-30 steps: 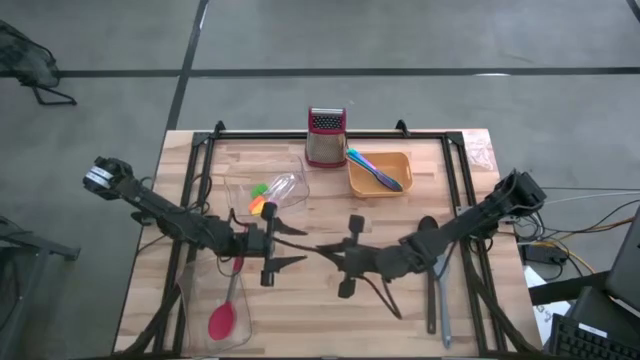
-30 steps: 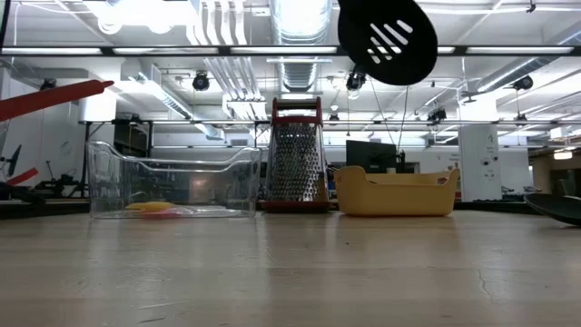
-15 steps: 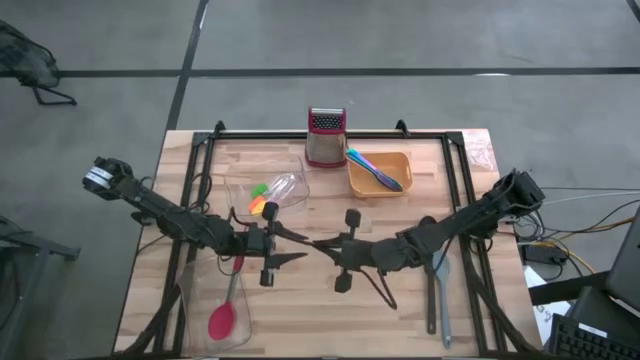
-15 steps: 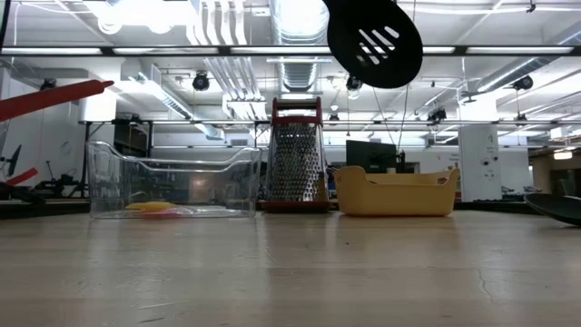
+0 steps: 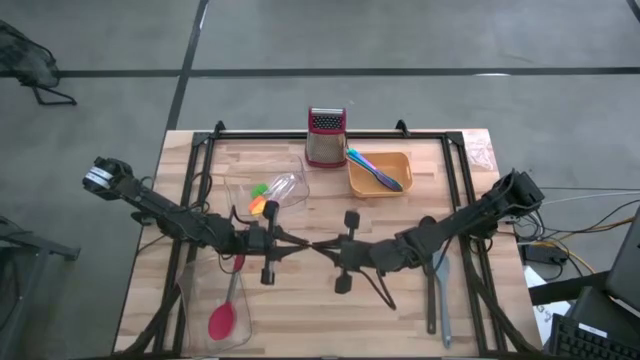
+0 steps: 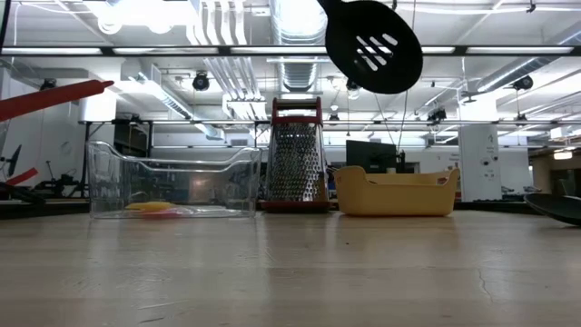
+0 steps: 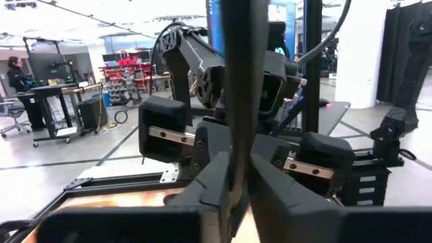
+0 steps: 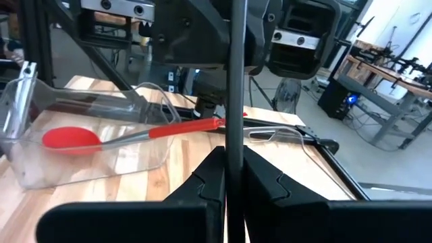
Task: Pick & Place Kitchen Items
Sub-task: Put the black slotted serving spoon into the bottom transparent bin
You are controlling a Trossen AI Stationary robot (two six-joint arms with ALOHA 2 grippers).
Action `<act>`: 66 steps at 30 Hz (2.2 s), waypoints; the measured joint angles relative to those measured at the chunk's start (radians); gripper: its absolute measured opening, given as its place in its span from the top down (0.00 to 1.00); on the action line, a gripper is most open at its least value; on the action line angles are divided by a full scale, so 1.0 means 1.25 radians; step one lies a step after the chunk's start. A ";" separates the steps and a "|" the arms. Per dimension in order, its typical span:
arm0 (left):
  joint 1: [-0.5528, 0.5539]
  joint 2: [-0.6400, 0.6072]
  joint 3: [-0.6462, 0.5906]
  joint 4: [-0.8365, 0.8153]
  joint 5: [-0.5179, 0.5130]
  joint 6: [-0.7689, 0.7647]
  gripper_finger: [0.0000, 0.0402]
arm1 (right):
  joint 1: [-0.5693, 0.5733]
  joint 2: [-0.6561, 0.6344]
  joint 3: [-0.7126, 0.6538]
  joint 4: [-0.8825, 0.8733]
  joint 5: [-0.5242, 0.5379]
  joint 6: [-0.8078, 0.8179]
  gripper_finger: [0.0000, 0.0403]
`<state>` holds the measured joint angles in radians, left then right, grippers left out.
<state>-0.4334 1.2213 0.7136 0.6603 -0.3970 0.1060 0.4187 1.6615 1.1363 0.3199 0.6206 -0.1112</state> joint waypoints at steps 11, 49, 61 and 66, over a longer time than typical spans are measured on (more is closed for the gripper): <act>0.000 0.001 0.000 -0.006 0.020 -0.005 0.95 | -0.001 -0.002 -0.013 0.003 -0.034 0.005 0.93; -0.005 -0.350 0.151 -0.867 0.190 -0.524 0.94 | 0.024 -0.003 -0.027 -0.086 -0.035 -0.003 0.43; -0.012 -0.321 0.371 -1.228 0.393 -0.657 0.94 | 0.023 -0.003 -0.040 -0.085 -0.035 0.006 0.48; -0.025 -0.299 0.336 -1.310 0.415 -0.755 0.94 | 0.023 -0.003 -0.048 -0.086 -0.035 0.006 0.50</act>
<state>-0.4646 0.8473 1.1335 -0.9777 0.1214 -0.8382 0.4469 1.6581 1.0758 0.2123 0.5766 -0.1038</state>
